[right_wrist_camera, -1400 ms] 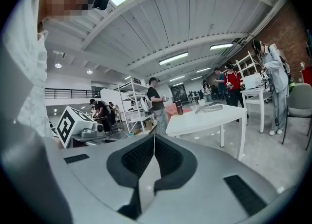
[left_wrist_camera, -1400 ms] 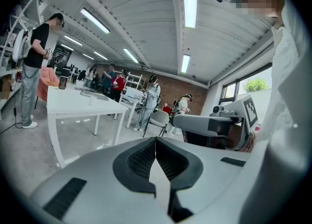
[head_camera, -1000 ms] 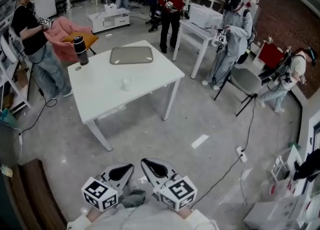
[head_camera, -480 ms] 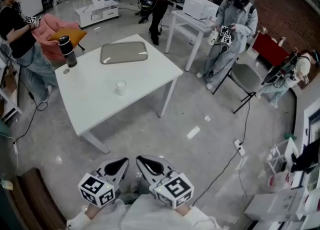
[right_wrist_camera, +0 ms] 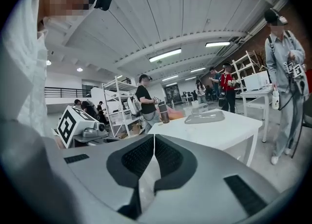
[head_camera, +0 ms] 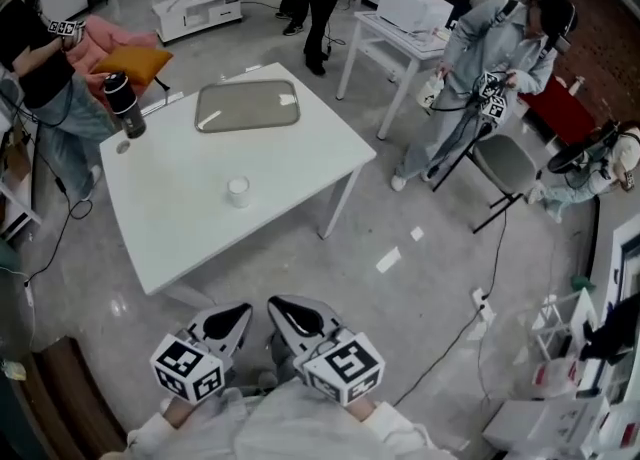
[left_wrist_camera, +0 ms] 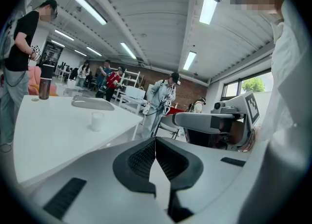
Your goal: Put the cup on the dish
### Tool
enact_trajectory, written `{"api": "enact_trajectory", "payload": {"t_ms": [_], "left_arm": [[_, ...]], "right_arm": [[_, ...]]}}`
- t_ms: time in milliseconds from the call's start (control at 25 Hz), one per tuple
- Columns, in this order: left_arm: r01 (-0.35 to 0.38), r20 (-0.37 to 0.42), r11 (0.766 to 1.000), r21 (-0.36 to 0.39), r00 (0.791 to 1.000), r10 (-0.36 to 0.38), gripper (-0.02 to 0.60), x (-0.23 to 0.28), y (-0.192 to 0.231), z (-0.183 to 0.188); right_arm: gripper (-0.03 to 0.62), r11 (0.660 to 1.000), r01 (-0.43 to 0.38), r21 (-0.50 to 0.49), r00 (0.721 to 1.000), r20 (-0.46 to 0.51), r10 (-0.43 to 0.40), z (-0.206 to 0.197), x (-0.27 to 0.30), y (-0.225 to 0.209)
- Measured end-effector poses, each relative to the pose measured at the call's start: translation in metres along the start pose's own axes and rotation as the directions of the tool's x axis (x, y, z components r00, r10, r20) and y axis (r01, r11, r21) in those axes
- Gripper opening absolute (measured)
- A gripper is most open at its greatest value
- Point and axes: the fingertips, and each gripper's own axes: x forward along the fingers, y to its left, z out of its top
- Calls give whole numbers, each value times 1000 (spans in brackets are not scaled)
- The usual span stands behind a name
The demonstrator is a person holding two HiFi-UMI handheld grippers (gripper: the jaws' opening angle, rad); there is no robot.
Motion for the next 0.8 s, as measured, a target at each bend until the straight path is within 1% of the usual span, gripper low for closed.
{"api": "enact_trajectory", "payload": {"t_ms": [120,360,600,720,800], "left_arm": [[-22,3,1000,20,1000,22,9,23,20,21],[-61,23,998,28,998,60,9,67,51,57],[-121,44,993,11,992,120,9,97,85,78],[-137,49,991,-5,989,137,9,105,95,82],[-146,52,989,-2,988,146,9,104,101,86]], "right_arm": [[15,1000,-13,-10,1000,9,13,16,18,-30],[14,998,-49,-30,999,18,50,49,48,-81],[15,992,-113,-60,994,-4,113,63,79,-114],[15,990,-121,-71,993,-8,120,68,86,-126],[15,990,-123,-73,992,-13,122,73,93,-126]]}}
